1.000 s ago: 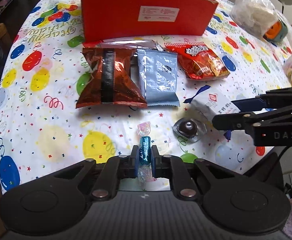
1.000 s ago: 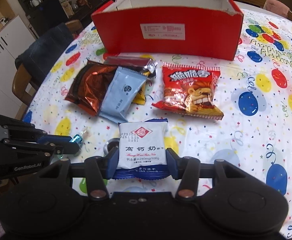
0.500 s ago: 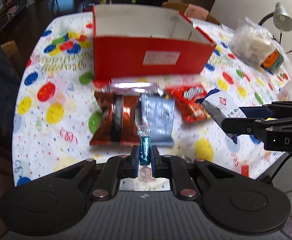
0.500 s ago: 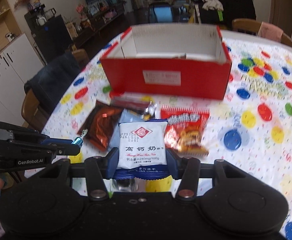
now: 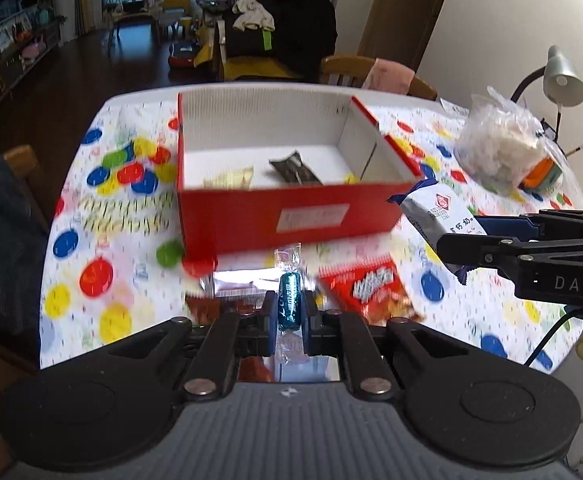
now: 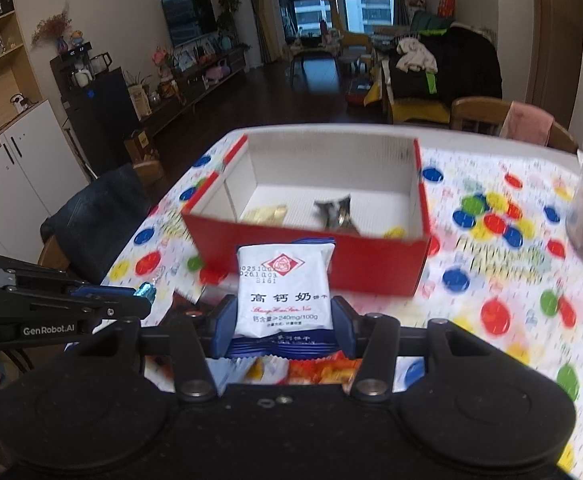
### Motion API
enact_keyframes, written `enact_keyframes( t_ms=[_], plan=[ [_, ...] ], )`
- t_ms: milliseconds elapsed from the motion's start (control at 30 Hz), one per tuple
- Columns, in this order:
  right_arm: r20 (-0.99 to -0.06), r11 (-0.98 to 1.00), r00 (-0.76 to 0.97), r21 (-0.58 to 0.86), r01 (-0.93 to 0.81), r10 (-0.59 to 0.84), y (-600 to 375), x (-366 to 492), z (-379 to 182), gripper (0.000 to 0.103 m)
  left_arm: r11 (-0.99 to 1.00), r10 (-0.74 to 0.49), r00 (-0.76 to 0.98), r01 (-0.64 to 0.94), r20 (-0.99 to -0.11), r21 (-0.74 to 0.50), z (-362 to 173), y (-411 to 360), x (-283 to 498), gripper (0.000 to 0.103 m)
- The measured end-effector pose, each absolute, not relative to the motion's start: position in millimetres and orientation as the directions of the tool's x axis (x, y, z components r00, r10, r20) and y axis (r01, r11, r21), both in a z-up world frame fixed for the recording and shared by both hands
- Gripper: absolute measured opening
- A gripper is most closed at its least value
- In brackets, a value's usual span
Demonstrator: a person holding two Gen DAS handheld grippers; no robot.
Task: Organize snacks
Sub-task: 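Lift the blue candy and white biscuit packet and carry them toward the red box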
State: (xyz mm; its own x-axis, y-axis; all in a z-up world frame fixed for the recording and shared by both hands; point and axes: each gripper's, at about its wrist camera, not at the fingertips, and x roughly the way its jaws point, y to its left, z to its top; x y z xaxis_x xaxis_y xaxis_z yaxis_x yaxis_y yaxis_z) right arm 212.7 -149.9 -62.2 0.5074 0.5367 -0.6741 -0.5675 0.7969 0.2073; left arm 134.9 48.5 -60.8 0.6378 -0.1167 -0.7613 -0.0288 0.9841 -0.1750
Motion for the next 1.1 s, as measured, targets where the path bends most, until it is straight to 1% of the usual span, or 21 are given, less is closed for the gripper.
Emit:
enact_keyframes(
  t_ms=[67, 100, 133, 167, 200, 300, 333, 400, 467, 567, 633, 733, 800, 833, 900, 1100],
  plan=[
    [-0.662, 0.797, 0.522, 0.199, -0.57, 0.538, -148.7, 222.9, -56.5, 0.048, 0.984, -0.111, 0.647, -0.033, -0.755, -0.173, -55.2, 48.8, 145.0, 0.011],
    [-0.655, 0.797, 0.528, 0.197, -0.57, 0.54, -148.3, 227.9, -54.0, 0.041, 0.984, -0.109, 0.65, -0.035, -0.752, -0.174, -53.3, 49.4, 149.4, 0.011],
    [-0.65, 0.797, 0.533, 0.197, -0.571, 0.543, -148.4, 232.4, -51.9, 0.026, 0.984, -0.106, 0.654, -0.038, -0.749, -0.172, -51.4, 49.8, 154.2, 0.011],
    [-0.649, 0.794, 0.528, 0.204, -0.573, 0.547, -147.5, 238.9, -50.1, 0.025, 0.985, -0.102, 0.657, -0.041, -0.747, -0.17, -50.0, 50.0, 159.3, 0.011],
    [-0.648, 0.793, 0.525, 0.212, -0.571, 0.551, -147.3, 244.5, -49.1, 0.028, 0.985, -0.097, 0.659, -0.044, -0.746, -0.167, -49.2, 50.1, 165.2, 0.011],
    [-0.67, 0.794, 0.515, 0.191, -0.577, 0.535, -142.1, 260.2, -55.5, 0.027, 0.985, -0.077, 0.652, -0.068, -0.754, -0.158, -51.9, 52.0, 179.8, 0.011],
    [-0.678, 0.803, 0.517, 0.186, -0.566, 0.522, -142.8, 264.7, -59.8, 0.028, 0.983, -0.077, 0.645, -0.078, -0.76, -0.166, -54.2, 53.8, 183.4, 0.011],
    [-0.696, 0.806, 0.495, 0.209, -0.553, 0.52, -148.4, 272.8, -70.0, 0.028, 0.98, -0.077, 0.636, -0.092, -0.768, -0.175, -59.1, 56.8, 186.0, 0.011],
    [-0.717, 0.797, 0.454, 0.235, -0.556, 0.529, -153.2, 277.4, -82.3, 0.035, 0.978, -0.076, 0.626, -0.103, -0.776, -0.179, -64.3, 58.7, 185.8, 0.011],
    [-0.748, 0.784, 0.409, 0.233, -0.576, 0.523, -150.3, 278.2, -98.8, 0.039, 0.974, -0.08, 0.608, -0.121, -0.79, -0.191, -71.9, 61.2, 183.5, 0.011],
    [-0.761, 0.764, 0.38, 0.225, -0.605, 0.525, -142.1, 275.6, -109.3, 0.052, 0.973, -0.074, 0.603, -0.13, -0.794, -0.189, -74.5, 61.8, 180.1, 0.011],
    [-0.795, 0.759, 0.348, 0.202, -0.619, 0.496, -122.4, 269.1, -131.1, 0.063, 0.972, -0.063, 0.596, -0.145, -0.8, -0.185, -78.8, 64.0, 172.7, 0.011],
    [-0.802, 0.764, 0.344, 0.204, -0.612, 0.489, -117.2, 267.7, -136.3, 0.065, 0.97, -0.056, 0.59, -0.158, -0.806, -0.183, -82.0, 66.3, 166.6, 0.011],
    [-0.82, 0.776, 0.331, 0.201, -0.598, 0.467, -105.3, 266.7, -146.2, 0.066, 0.969, -0.052, 0.587, -0.165, -0.808, -0.182, -83.5, 67.9, 163.5, 0.011],
    [-0.826, 0.785, 0.34, 0.185, -0.591, 0.45, -99.4, 265.5, -150.9, 0.066, 0.967, -0.044, 0.582, -0.179, -0.812, -0.181, -86.3, 71.8, 157.3, 0.011],
    [-0.857, 0.818, 0.371, 0.095, -0.568, 0.358, -69.5, 261.4, -170.2, 0.06, 0.957, -0.022, 0.569, -0.226, -0.822, -0.183, -92.1, 86.0, 138.9, 0.011]
  ],
)
